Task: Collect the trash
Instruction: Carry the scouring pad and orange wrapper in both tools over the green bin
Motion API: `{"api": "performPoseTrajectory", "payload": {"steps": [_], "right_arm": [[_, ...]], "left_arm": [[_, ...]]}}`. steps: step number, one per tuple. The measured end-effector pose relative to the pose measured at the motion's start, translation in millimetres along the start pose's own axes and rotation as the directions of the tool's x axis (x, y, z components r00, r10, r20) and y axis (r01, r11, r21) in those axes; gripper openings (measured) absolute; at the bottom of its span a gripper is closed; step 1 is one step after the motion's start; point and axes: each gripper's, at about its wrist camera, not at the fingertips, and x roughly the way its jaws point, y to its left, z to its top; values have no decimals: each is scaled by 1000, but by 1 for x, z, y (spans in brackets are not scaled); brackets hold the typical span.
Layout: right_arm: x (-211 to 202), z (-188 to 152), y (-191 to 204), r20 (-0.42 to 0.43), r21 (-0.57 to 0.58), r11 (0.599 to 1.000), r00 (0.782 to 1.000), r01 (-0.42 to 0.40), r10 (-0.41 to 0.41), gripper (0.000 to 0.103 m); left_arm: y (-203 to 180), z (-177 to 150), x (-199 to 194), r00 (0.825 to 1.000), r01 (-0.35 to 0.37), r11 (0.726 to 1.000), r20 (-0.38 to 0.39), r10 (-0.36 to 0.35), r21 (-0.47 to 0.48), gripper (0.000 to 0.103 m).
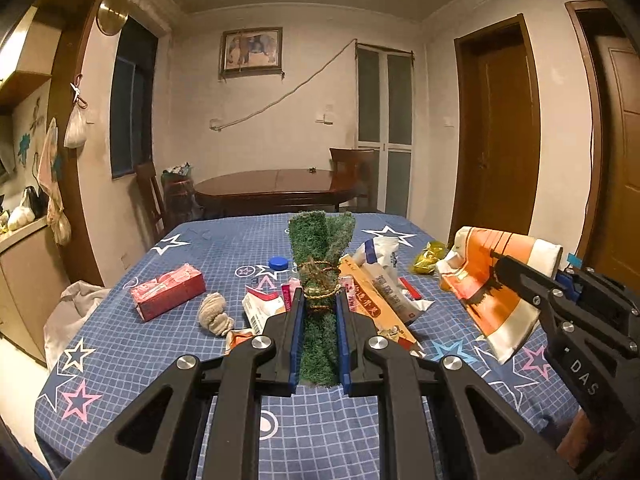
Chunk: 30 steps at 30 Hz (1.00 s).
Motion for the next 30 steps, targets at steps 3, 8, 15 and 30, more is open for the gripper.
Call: {"api": "performPoseTrajectory", "payload": {"steps": [3, 8, 15, 30], "right_arm": [[-4, 1, -5, 8, -8, 1000, 1000, 14, -14, 8], [-12, 3, -26, 16, -13, 998, 998, 63, -63, 8], [-27, 7, -72, 21, -9, 984, 984, 175, -175, 8], [-73, 2, -234, -165, 72, 901, 896, 427, -411, 8]], "left_arm": [[-6, 4, 4, 1000, 13, 1000, 4, -13, 5, 16], [-34, 17, 12, 998, 61, 998, 15, -61, 31, 16], [-99, 36, 31, 985, 171, 982, 2, -172, 78, 16], [-284, 60, 99, 844, 532, 836, -171, -509, 135, 16]]}}
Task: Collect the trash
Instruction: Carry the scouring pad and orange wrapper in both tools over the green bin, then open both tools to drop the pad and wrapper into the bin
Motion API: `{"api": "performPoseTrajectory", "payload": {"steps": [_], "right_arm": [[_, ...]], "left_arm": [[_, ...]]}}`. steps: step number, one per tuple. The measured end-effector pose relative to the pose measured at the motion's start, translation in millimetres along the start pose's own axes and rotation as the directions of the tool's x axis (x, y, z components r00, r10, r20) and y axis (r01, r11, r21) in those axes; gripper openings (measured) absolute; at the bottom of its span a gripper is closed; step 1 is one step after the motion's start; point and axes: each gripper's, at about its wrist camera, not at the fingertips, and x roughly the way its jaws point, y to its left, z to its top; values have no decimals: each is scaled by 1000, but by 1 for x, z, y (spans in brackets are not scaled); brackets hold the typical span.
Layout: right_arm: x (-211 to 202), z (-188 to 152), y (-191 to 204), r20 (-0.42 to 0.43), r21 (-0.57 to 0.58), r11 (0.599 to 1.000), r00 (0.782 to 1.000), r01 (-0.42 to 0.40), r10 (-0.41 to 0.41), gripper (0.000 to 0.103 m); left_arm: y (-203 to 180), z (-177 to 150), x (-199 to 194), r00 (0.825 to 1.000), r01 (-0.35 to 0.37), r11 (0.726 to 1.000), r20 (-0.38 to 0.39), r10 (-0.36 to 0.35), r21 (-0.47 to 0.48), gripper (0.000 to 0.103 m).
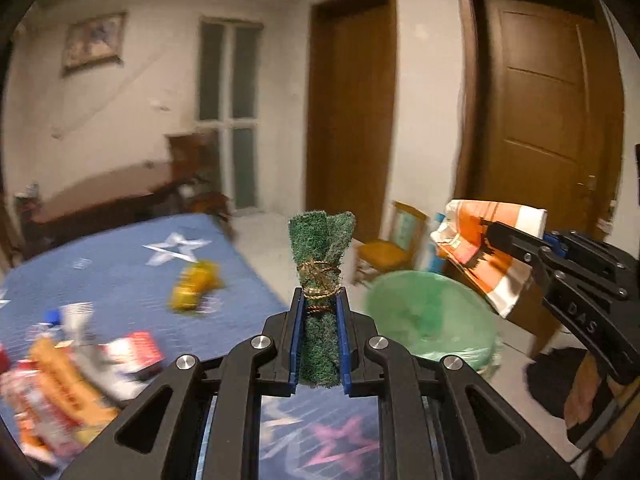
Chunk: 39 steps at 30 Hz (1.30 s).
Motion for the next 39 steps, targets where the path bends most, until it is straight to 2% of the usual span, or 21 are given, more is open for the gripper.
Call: {"api": "performPoseTrajectory", "payload": {"steps": [4, 5, 9, 15, 21, 24, 28, 31, 32, 34, 36, 39], "right_arm": [[21, -1, -37, -111, 34, 999, 994, 19, -15, 8], [26, -4, -45, -136, 38, 999, 991, 24, -19, 8], [46, -12, -72, -235, 70, 997, 972, 26, -9, 8], [79, -43, -101, -353, 134, 991, 935, 18, 31, 9], [109, -66, -115, -415, 173, 985, 907, 8, 66, 9], [119, -72, -120, -428, 184, 983, 901, 5, 76, 9], [129, -78, -130, -434, 194, 981, 897, -1, 86, 9], [134, -79, -132, -435, 197, 980, 896, -3, 90, 11], [135, -79, -133, -435, 203, 979, 895, -7, 96, 11], [136, -81, -134, -435, 209, 978, 895, -7, 100, 11], [135, -82, -136, -429, 219, 976, 898, -6, 101, 13], [132, -82, -140, -418, 237, 972, 902, -6, 107, 23]], "left_arm": [[-29, 15, 54, 988, 118, 993, -100, -118, 0, 16], [-38, 18, 75, 975, 165, 986, -146, -165, -10, 16], [-60, 14, 128, 933, 247, 969, -264, -246, -29, 16], [-90, 7, 199, 880, 290, 956, -383, -282, -38, 16], [-101, -7, 262, 848, 293, 955, -450, -279, -42, 16], [-107, -18, 282, 839, 286, 957, -470, -273, -46, 16], [-105, -27, 296, 836, 277, 960, -479, -267, -50, 16], [-101, -29, 297, 839, 267, 962, -479, -257, -50, 29], [-101, -29, 299, 844, 258, 965, -474, -250, -49, 37], [-97, -28, 298, 848, 253, 966, -469, -247, -51, 43], [-93, -28, 294, 854, 247, 968, -461, -241, -48, 54], [-92, -27, 291, 859, 243, 969, -453, -238, -49, 60]]}}
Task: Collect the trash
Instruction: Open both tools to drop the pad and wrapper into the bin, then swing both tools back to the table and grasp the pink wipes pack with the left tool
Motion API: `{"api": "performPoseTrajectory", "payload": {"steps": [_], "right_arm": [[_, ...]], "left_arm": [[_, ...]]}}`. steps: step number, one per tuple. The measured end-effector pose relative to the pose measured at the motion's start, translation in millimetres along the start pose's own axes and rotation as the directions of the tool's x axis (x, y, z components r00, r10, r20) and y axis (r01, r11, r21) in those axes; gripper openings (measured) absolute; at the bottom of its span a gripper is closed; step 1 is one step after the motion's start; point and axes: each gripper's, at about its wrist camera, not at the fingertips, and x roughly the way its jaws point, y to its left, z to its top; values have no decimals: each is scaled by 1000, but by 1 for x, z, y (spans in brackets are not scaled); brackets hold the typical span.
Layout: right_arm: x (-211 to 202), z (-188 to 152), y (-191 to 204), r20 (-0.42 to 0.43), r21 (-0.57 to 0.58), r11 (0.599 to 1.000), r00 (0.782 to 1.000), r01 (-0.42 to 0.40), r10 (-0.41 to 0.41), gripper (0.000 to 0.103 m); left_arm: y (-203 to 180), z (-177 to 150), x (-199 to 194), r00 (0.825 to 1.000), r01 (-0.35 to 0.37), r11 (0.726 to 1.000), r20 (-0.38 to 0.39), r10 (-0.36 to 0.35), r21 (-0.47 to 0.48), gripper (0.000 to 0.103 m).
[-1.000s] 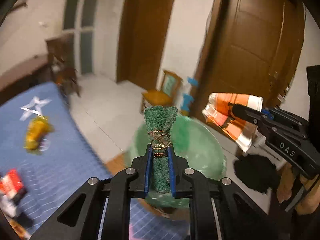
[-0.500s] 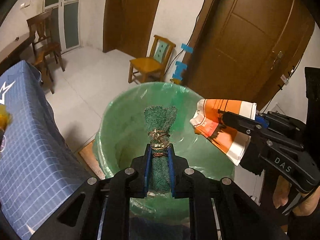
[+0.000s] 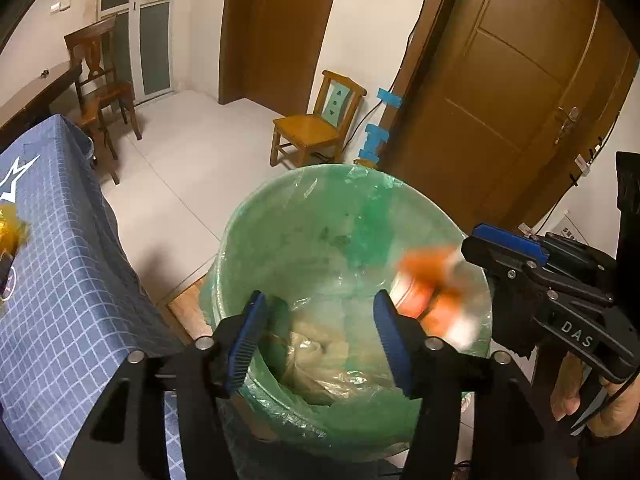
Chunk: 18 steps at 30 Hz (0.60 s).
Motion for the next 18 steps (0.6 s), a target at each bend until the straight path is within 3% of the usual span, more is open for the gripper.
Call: {"api": "performPoseTrajectory", "payload": {"steps": [3, 10, 14, 18], "right_arm": [[-6, -1, 0, 18, 2, 1000, 1000, 4, -4, 27], [-40, -12, 21, 123, -31, 999, 992, -20, 24, 28], [-64, -31, 55, 197, -75, 994, 976, -78, 91, 39], [-72, -49, 95, 220, -132, 982, 962, -136, 163, 47]], "left_arm": [[1, -2, -4, 1000, -4, 1000, 10, 4, -4, 65], [14, -25, -53, 997, -21, 1000, 68, 22, -18, 65], [19, -51, -93, 994, -34, 999, 101, 34, 0, 65], [39, -86, -137, 990, -49, 999, 128, 51, -19, 65]]}}
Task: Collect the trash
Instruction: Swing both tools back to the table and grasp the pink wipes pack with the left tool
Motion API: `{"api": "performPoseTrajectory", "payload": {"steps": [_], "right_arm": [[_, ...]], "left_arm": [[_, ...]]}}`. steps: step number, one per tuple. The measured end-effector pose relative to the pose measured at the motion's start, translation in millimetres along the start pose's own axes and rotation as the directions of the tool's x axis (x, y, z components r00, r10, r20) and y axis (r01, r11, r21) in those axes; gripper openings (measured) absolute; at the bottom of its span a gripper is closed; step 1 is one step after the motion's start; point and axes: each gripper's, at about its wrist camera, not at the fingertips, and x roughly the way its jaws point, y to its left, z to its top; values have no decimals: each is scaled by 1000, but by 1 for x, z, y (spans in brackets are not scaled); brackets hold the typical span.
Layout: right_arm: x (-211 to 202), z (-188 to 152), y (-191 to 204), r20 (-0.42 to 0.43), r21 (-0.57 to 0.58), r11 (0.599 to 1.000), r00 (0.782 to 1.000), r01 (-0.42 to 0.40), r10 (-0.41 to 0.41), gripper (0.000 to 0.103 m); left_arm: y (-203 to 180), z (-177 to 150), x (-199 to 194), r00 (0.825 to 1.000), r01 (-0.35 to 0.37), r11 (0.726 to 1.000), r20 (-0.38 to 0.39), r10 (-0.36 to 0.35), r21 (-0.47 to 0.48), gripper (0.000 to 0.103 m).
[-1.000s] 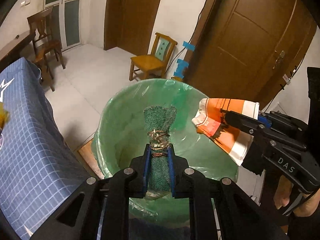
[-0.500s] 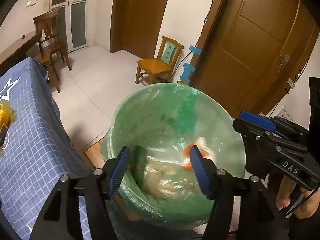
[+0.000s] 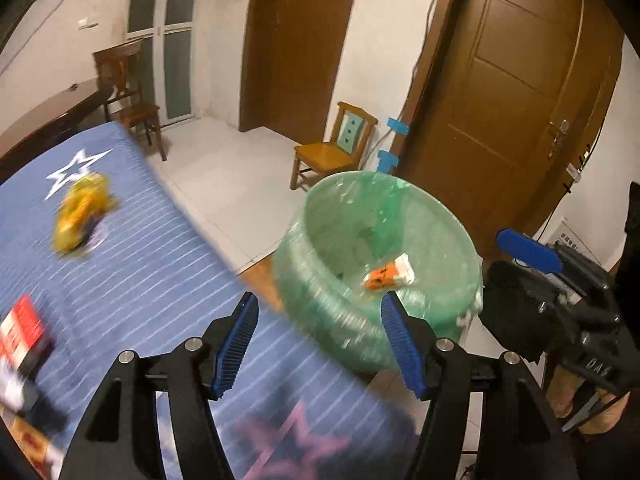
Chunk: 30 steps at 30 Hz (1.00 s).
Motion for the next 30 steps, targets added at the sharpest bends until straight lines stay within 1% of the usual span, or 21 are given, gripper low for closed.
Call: {"api": "performPoseTrajectory", "payload": {"steps": [2, 5, 7, 9, 10, 12, 13, 14, 15, 16, 18, 20, 22, 23, 24, 26, 28, 29, 30], "right_arm": [[1, -5, 20, -1, -25, 999, 999, -38, 38, 50], [8, -11, 48, -17, -65, 993, 995, -97, 96, 54], [17, -12, 67, -38, -97, 986, 990, -137, 134, 55], [23, -14, 81, -54, -111, 980, 985, -167, 162, 55], [28, -14, 89, -65, -120, 975, 981, -188, 181, 55], [35, -16, 105, -81, -130, 967, 974, -219, 210, 57], [38, -17, 114, -90, -135, 962, 970, -238, 227, 58], [39, -20, 123, -98, -140, 958, 966, -252, 240, 60], [43, -21, 131, -108, -149, 952, 962, -266, 252, 61], [45, -23, 140, -116, -157, 948, 959, -276, 260, 63], [51, -25, 158, -137, -174, 936, 948, -307, 286, 65], [53, -28, 174, -151, -186, 925, 940, -330, 305, 69], [55, -29, 186, -159, -199, 918, 936, -342, 315, 70], [56, -29, 189, -162, -201, 916, 934, -347, 318, 70], [56, -29, 192, -167, -202, 914, 932, -352, 322, 70], [57, -31, 196, -176, -199, 911, 928, -361, 329, 70], [58, -32, 200, -183, -195, 909, 924, -368, 334, 70], [60, -32, 202, -189, -193, 908, 923, -371, 336, 70], [61, -32, 203, -193, -191, 907, 920, -375, 340, 70]], "left_arm": [[18, -17, -23, 1000, -17, 999, 5, 17, -34, 65], [54, -50, -64, 997, -64, 993, 29, 68, -101, 65], [77, -69, -91, 992, -107, 983, 49, 115, -149, 65], [104, -95, -124, 980, -164, 963, 78, 184, -213, 65], [116, -106, -139, 972, -190, 950, 88, 217, -248, 65], [144, -133, -171, 943, -268, 906, 103, 317, -327, 65], [155, -144, -183, 929, -295, 883, 108, 355, -364, 65], [169, -155, -198, 911, -321, 853, 110, 397, -412, 65], [178, -164, -207, 896, -343, 829, 110, 430, -441, 66], [188, -174, -217, 875, -375, 797, 104, 473, -473, 70], [200, -181, -223, 861, -396, 771, 89, 500, -498, 75], [209, -182, -220, 855, -417, 760, 67, 514, -499, 75], [213, -179, -215, 851, -435, 759, 52, 522, -485, 78], [218, -177, -210, 846, -454, 753, 35, 533, -476, 78], [223, -174, -205, 845, -462, 750, 20, 534, -474, 78], [230, -169, -195, 857, -448, 758, 13, 515, -475, 80], [237, -165, -190, 864, -436, 761, 12, 503, -480, 80], [238, -162, -187, 867, -428, 764, 19, 498, -482, 80], [242, -161, -188, 866, -427, 763, 24, 500, -485, 80]]}}
